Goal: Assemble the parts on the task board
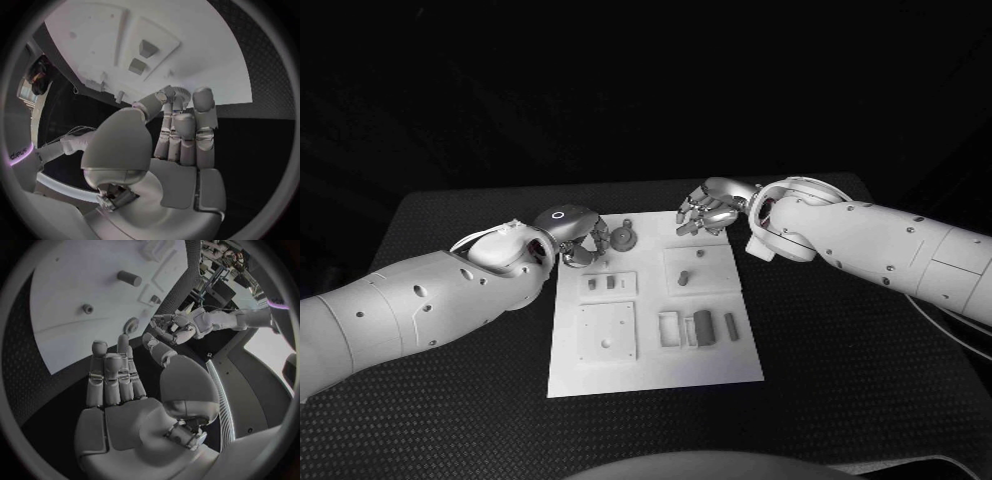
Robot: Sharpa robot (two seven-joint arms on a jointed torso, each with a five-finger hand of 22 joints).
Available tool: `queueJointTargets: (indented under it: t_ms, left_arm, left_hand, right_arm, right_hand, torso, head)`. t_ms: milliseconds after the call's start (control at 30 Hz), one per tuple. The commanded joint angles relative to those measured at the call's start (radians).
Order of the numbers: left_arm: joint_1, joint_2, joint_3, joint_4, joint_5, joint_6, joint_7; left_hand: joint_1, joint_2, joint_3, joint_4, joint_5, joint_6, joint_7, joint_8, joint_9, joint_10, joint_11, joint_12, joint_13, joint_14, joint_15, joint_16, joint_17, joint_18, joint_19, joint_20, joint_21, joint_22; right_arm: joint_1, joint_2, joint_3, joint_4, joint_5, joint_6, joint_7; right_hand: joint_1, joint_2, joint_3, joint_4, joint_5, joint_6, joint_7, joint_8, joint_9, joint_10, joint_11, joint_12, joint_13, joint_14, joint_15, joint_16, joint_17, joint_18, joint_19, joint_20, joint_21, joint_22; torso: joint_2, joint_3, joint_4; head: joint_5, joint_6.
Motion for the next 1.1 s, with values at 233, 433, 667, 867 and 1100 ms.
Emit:
queueJointTargets:
  t_ms: [233, 433, 667, 867, 1100]
  left_arm:
    - [-0.001, 0.015, -0.015, -0.015, 0.002, 0.019, 0.003]
    - [-0.005, 0.023, -0.021, -0.019, 0.002, 0.022, 0.006]
    - [-0.006, 0.025, -0.024, -0.02, 0.002, 0.028, 0.006]
    - [-0.007, 0.023, -0.025, -0.016, 0.002, 0.034, 0.005]
    - [-0.007, 0.02, -0.026, -0.013, -0.011, 0.037, 0.002]
  left_hand:
    - [-0.009, 0.004, 0.005, 0.0, 0.004, 0.007, 0.003, 0.002, 0.001, 0.04, 0.019, 0.004, 0.002, 0.003, -0.006, 0.004, -0.002, 0.092, -0.002, -0.005, 0.005, 0.022]
    - [-0.01, 0.005, 0.006, 0.0, 0.004, 0.007, 0.003, 0.002, 0.001, 0.04, 0.019, 0.003, 0.002, 0.002, -0.006, 0.004, -0.002, 0.091, -0.003, -0.005, 0.005, 0.021]
    - [-0.01, 0.005, 0.006, 0.0, 0.004, 0.006, 0.003, 0.002, 0.0, 0.04, 0.019, 0.002, 0.002, 0.002, -0.006, 0.003, -0.002, 0.091, -0.003, -0.005, 0.005, 0.021]
    - [-0.01, 0.006, 0.006, 0.0, 0.004, 0.006, 0.004, 0.001, 0.0, 0.04, 0.019, 0.001, 0.002, 0.002, -0.006, 0.003, -0.002, 0.091, -0.003, -0.006, 0.005, 0.021]
    - [-0.009, 0.006, 0.007, -0.001, 0.004, 0.006, 0.004, 0.001, 0.0, 0.04, 0.019, 0.0, 0.002, 0.002, -0.006, 0.003, -0.002, 0.09, -0.004, -0.006, 0.005, 0.021]
  right_arm:
    - [0.0, 0.002, 0.0, 0.0, -0.001, 0.003, 0.01]
    - [0.0, 0.002, 0.0, -0.001, -0.001, 0.004, 0.01]
    - [0.0, 0.003, 0.0, -0.002, -0.001, 0.004, 0.01]
    - [0.0, 0.003, 0.0, -0.001, -0.001, 0.004, 0.01]
    - [0.0, 0.003, 0.0, -0.001, -0.001, 0.005, 0.01]
  right_hand:
    - [-0.007, -0.003, 0.0, 0.0, 0.004, 0.009, 0.017, -0.004, 0.001, -0.005, 0.005, 0.004, 0.001, -0.001, -0.004, -0.001, -0.001, 0.012, 0.002, -0.004, -0.002, 0.017]
    - [-0.007, -0.003, 0.0, 0.0, 0.004, 0.009, 0.017, -0.004, 0.001, -0.005, 0.005, 0.004, 0.001, -0.001, -0.004, -0.001, -0.001, 0.012, 0.002, -0.004, -0.002, 0.017]
    - [-0.007, -0.003, 0.0, 0.0, 0.004, 0.009, 0.017, -0.004, 0.001, -0.005, 0.005, 0.004, 0.001, -0.001, -0.004, -0.001, -0.001, 0.012, 0.002, -0.004, -0.002, 0.017]
    - [-0.007, -0.003, -0.001, 0.0, 0.004, 0.009, 0.017, -0.004, 0.001, -0.005, 0.005, 0.004, 0.001, -0.001, -0.004, -0.001, -0.001, 0.012, 0.002, -0.004, -0.002, 0.017]
    - [-0.007, -0.003, -0.001, 0.0, 0.004, 0.009, 0.017, -0.004, 0.002, -0.005, 0.005, 0.004, 0.001, -0.001, -0.004, -0.001, -0.001, 0.012, 0.002, -0.004, -0.002, 0.017]
  torso:
    - [0.001, 0.0016, -0.0021]
    - [0.001, 0.0023, -0.0019]
    - [0.001, 0.0021, -0.002]
    - [0.001, 0.0024, -0.0008]
    - [0.001, 0.0016, -0.0009]
  head:
    - [0.0, -0.004]
    - [-0.001, -0.005]
    - [-0.002, -0.007]
    - [-0.002, -0.009]
    - [-0.002, -0.009]
